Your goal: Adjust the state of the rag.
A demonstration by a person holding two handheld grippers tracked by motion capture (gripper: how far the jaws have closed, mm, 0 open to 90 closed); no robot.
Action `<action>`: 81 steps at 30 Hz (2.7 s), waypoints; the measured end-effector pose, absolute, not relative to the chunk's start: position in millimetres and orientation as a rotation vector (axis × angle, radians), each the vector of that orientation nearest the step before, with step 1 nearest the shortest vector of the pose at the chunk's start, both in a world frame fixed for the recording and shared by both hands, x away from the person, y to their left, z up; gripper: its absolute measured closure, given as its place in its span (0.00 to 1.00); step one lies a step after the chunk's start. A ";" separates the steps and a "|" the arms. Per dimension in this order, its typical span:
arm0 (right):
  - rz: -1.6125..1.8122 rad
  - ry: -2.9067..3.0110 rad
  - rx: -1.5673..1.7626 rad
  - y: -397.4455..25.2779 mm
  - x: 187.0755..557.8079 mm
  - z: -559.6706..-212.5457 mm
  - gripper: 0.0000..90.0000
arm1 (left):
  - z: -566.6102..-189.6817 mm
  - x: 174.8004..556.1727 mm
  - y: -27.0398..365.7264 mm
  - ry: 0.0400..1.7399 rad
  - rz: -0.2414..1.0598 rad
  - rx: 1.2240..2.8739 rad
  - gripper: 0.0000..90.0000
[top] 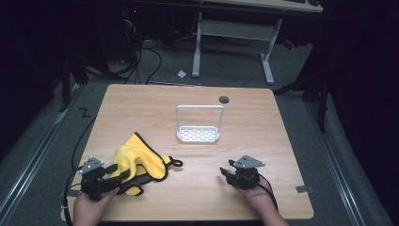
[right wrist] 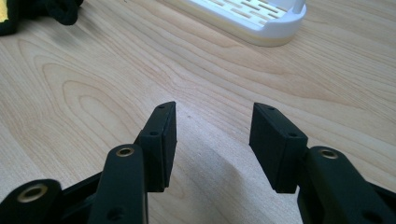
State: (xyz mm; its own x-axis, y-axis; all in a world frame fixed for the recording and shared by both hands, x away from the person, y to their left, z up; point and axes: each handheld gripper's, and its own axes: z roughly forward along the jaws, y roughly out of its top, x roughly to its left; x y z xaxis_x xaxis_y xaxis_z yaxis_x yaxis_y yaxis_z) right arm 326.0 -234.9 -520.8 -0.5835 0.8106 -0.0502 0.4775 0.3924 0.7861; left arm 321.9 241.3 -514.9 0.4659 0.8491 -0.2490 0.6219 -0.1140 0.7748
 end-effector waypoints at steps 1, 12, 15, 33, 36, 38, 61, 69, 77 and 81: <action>1.049 2.227 1.107 -234.9 326.0 -520.8 0.58 | -514.9 321.9 241.3 1.243 0.321 1.826 0.42; 1.055 2.219 1.102 -238.2 326.0 -518.7 0.58 | -525.2 315.4 219.2 1.189 0.433 2.007 0.75; 1.050 2.220 1.095 -236.9 325.7 -518.2 0.58 | -524.4 311.8 212.3 1.178 0.441 2.023 0.79; 1.056 2.252 1.066 -224.7 321.7 -519.6 0.58 | -527.0 310.7 122.0 1.040 0.281 2.020 0.82; 1.073 2.237 1.068 -225.6 320.2 -517.2 0.58 | -528.9 308.4 99.6 1.008 0.293 2.019 0.81; 1.081 2.242 1.061 -224.9 318.5 -517.0 0.58 | -528.8 306.3 97.7 0.993 0.322 2.032 0.81; 1.072 2.271 1.006 -205.8 318.0 -518.1 0.58 | -482.4 302.9 106.6 0.905 0.292 1.949 0.48; 1.057 2.296 1.020 -204.3 319.3 -522.9 0.58 | -486.5 331.2 64.6 0.901 0.335 2.091 0.41; 0.994 2.333 1.002 -198.8 322.8 -527.7 0.83 | -494.8 334.5 74.6 0.951 0.388 2.101 0.91; 1.001 2.323 1.006 -200.6 322.0 -524.1 0.92 | -490.6 326.6 99.0 0.973 0.358 2.027 0.91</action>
